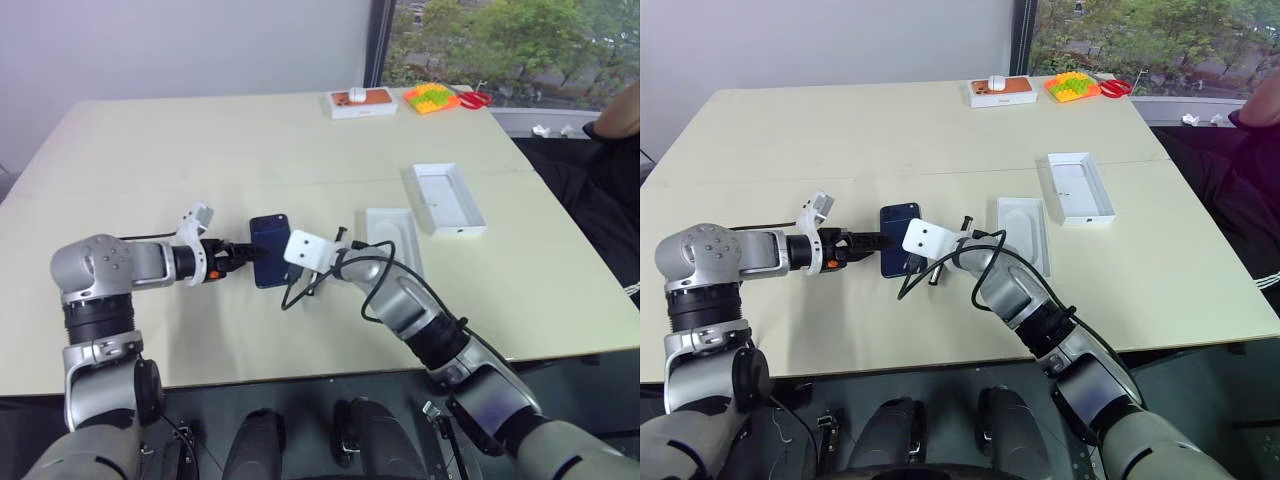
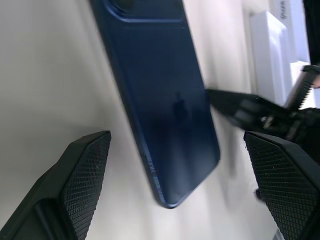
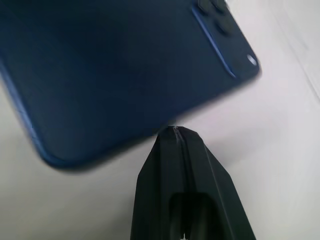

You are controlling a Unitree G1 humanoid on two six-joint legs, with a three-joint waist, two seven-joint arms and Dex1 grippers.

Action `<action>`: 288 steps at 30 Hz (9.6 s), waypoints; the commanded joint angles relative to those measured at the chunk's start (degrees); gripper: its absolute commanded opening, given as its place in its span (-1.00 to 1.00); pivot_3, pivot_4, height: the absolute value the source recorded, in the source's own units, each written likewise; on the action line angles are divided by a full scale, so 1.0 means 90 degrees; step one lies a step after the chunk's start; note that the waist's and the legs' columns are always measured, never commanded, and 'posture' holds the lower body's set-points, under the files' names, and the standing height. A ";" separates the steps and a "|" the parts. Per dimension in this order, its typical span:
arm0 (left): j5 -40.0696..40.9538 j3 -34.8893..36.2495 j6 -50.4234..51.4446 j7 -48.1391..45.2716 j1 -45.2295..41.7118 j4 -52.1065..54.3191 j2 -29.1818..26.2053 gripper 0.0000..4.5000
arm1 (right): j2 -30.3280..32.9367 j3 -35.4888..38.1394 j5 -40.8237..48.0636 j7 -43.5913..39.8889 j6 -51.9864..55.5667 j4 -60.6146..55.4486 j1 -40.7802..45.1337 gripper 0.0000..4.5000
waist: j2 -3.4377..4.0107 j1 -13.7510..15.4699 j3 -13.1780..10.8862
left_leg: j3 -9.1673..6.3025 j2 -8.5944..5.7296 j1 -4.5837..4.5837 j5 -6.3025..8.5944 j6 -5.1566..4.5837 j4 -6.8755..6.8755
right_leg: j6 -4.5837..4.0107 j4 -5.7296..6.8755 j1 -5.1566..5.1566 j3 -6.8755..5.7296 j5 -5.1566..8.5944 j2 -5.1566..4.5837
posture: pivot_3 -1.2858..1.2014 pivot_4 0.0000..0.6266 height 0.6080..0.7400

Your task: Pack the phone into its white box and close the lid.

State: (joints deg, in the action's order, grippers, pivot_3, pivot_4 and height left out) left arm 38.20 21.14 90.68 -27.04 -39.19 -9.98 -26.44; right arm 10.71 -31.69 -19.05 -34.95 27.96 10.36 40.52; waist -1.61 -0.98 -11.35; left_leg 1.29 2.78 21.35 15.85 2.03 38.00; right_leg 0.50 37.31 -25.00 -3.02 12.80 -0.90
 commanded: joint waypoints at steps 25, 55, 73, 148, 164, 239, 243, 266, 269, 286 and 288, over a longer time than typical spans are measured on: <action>0.0737 0.0691 0.0202 0.0426 0.0160 0.0136 0.0702 1.00 | -0.0194 -0.0140 -0.0064 -0.0335 -0.0217 -0.0300 -0.0212 -1.00 | -0.0002 0.0018 0.0002 | 0.0000 -0.0007 0.0000 -0.0005 0.0010 -0.0002 | 0.0001 -0.0001 0.0002 -0.0002 0.0001 -0.0013 | 0.03 -0.52 1.00; 0.0719 0.1089 0.0155 0.0700 -0.0071 -0.0307 0.0507 0.76 | -0.0063 -0.0055 -0.0189 -0.0496 -0.0222 -0.0566 -0.0289 -1.00 | -0.0008 -0.0036 0.0002 | -0.0001 -0.0003 0.0004 -0.0050 0.0089 -0.0087 | 0.0001 -0.0019 -0.0035 -0.0002 0.0001 -0.0003 | 0.03 -0.52 1.00; 0.0758 0.1203 0.0202 0.0684 -0.0097 -0.0338 0.0550 -0.41 | 0.0352 0.0054 -0.0304 -0.0779 0.0172 -0.1572 -0.0461 -1.00 | -0.0012 -0.0013 0.0000 | -0.0003 -0.0005 0.0012 -0.0054 0.0097 -0.0092 | 0.0002 -0.0022 -0.0042 -0.0005 0.0001 -0.0005 | 0.03 -0.52 1.00; 0.3393 0.0936 -0.0873 0.5836 -0.1800 -0.1601 0.4539 -0.81 | 0.4342 0.3835 0.1810 -0.0817 0.2421 -0.5273 -0.2916 -1.00 | -0.0082 0.0064 -0.0040 | -0.0013 -0.0043 0.0032 -0.0064 0.0115 -0.0096 | 0.0020 -0.0039 -0.0045 -0.0019 0.0010 -0.0029 | 0.03 -0.52 1.00; 0.3226 0.0565 -0.0970 0.5330 -0.1761 -0.1841 0.4421 -0.06 | 0.4356 0.3708 0.1934 -0.0647 0.2444 -0.5282 -0.2878 -1.00 | -0.0082 0.0058 -0.0040 | -0.0013 -0.0043 0.0032 -0.0064 0.0115 -0.0097 | 0.0020 -0.0039 -0.0045 -0.0020 0.0010 -0.0028 | 0.03 -0.52 1.00; -0.1944 -0.4097 -0.7141 -0.3973 0.0758 0.1818 -0.0645 0.98 | 0.4291 0.2707 0.2267 -0.0521 0.2019 -0.4695 -0.3142 -1.00 | -0.0076 0.0040 -0.0040 | -0.0013 -0.0048 0.0044 -0.0060 0.0105 -0.0088 | 0.0023 -0.0041 -0.0047 -0.0022 0.0015 -0.0039 | 0.03 -0.52 1.00; -0.1949 -0.3995 -0.7125 -0.3931 0.0799 0.1781 -0.0671 0.98 | 0.4298 0.2843 0.2348 -0.0522 0.2035 -0.4878 -0.3046 -1.00 | -0.0076 0.0039 -0.0040 | -0.0013 -0.0046 0.0044 -0.0060 0.0105 -0.0087 | 0.0023 -0.0040 -0.0047 -0.0021 0.0014 -0.0036 | 0.03 -0.52 1.00; -0.2064 -0.3263 -0.6943 -0.3569 0.0786 0.1248 -0.0923 1.00 | 0.4278 0.3494 0.2719 -0.0406 0.2199 -0.4581 -0.2776 0.90 | -0.0076 0.0048 -0.0040 | -0.0010 -0.0026 0.0032 -0.0060 0.0104 -0.0087 | 0.0018 -0.0032 -0.0043 -0.0015 0.0011 -0.0015 | 0.03 -0.52 1.00; -0.2127 -0.3278 -0.6969 -0.3561 0.0774 0.1196 -0.0898 1.00 | 0.4326 0.3606 0.2799 -0.0452 0.2192 -0.4644 -0.2884 0.90 | -0.0076 0.0035 -0.0040 | -0.0009 -0.0025 0.0029 -0.0060 0.0104 -0.0087 | 0.0018 -0.0030 -0.0043 -0.0014 0.0011 -0.0013 | 0.03 -0.52 1.00; -0.3447 -0.4340 -0.7595 -0.3290 -0.0659 -0.0374 0.0243 0.17 | 0.4701 0.3910 0.2687 -0.0443 0.1995 -0.4248 -0.3326 -1.00 | -0.0077 0.0144 -0.0039 | -0.0012 -0.0021 0.0027 -0.0060 0.0103 -0.0075 | 0.0013 -0.0024 -0.0038 -0.0009 0.0008 0.0000 | 0.03 -0.52 1.00; -0.3508 -0.4553 -0.7559 -0.3458 -0.0791 -0.0472 0.0475 -0.23 | 0.4667 0.3813 0.2589 -0.0332 0.1993 -0.4259 -0.3307 -1.00 | -0.0077 0.0172 -0.0039 | -0.0009 -0.0022 0.0029 -0.0060 0.0103 -0.0073 | 0.0013 -0.0028 -0.0036 -0.0006 0.0008 -0.0001 | 0.03 -0.52 1.00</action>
State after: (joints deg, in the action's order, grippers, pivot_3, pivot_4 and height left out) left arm 7.33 -18.28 22.53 -57.01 -45.39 -14.59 -22.72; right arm 52.63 2.43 5.56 -39.04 46.89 -26.79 10.27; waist -2.30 0.57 -11.71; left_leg 1.22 2.57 21.64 15.32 2.94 37.33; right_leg 0.62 37.03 -25.33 -3.07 12.87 -0.91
